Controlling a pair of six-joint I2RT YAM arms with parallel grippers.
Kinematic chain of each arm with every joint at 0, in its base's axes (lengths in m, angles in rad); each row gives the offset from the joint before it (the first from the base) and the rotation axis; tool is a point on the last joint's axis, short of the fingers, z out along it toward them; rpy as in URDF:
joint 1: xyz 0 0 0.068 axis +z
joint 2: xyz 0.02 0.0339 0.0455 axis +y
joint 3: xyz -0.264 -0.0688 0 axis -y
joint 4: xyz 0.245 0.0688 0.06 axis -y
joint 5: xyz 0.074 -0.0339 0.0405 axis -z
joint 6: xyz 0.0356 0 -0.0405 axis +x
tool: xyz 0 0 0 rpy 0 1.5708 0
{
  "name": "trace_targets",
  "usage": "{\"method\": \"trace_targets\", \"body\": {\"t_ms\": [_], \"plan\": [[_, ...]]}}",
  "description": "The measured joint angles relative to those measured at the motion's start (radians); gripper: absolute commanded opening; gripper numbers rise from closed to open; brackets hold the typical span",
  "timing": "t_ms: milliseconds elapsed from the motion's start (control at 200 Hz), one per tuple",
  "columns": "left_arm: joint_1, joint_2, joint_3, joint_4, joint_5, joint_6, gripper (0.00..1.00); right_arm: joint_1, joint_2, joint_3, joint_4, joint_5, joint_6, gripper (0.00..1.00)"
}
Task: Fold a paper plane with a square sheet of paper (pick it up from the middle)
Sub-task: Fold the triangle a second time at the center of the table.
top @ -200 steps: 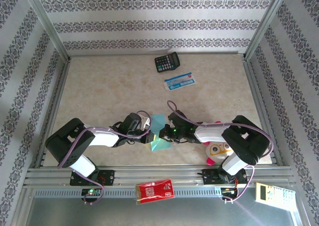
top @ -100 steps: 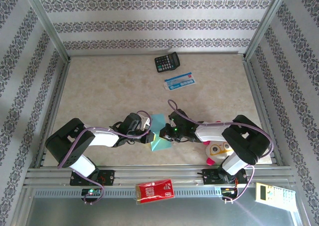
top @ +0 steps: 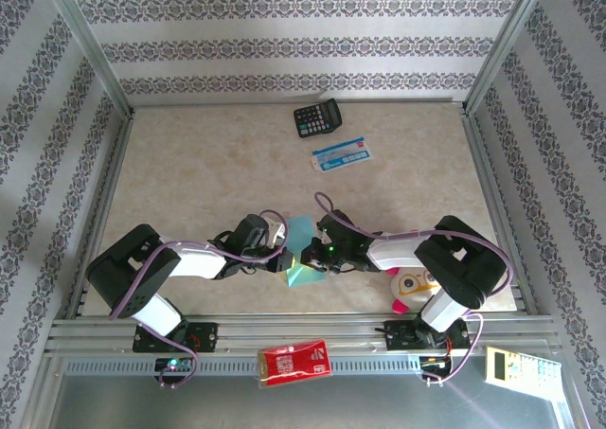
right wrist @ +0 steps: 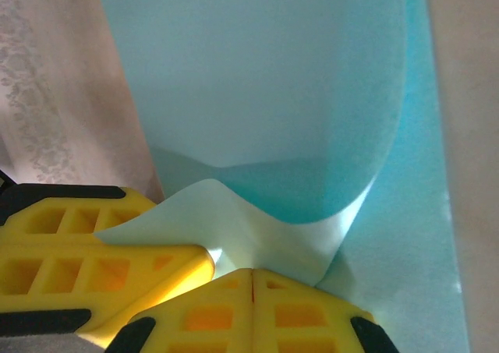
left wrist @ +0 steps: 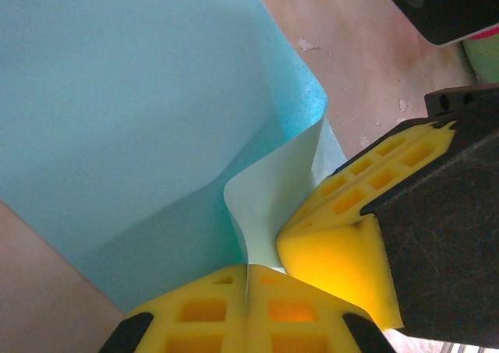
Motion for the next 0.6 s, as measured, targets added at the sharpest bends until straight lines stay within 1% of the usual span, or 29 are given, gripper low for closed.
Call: {"method": "trace_targets", "body": {"t_ms": [270, 400, 600], "plan": [[0.0, 0.003, 0.0, 0.0, 0.0, 0.0, 0.0, -0.024, -0.062, 0.01, -0.034, -0.004, -0.012, 0.0], [0.0, 0.004, 0.002, -0.002, 0.001, 0.0, 0.0, -0.031, -0.057, 0.023, -0.038, -0.01, -0.019, 0.0], [0.0, 0.004, 0.002, -0.003, 0.0, 0.0, 0.0, -0.052, -0.01, 0.029, -0.039, -0.016, -0.043, 0.0]]}}
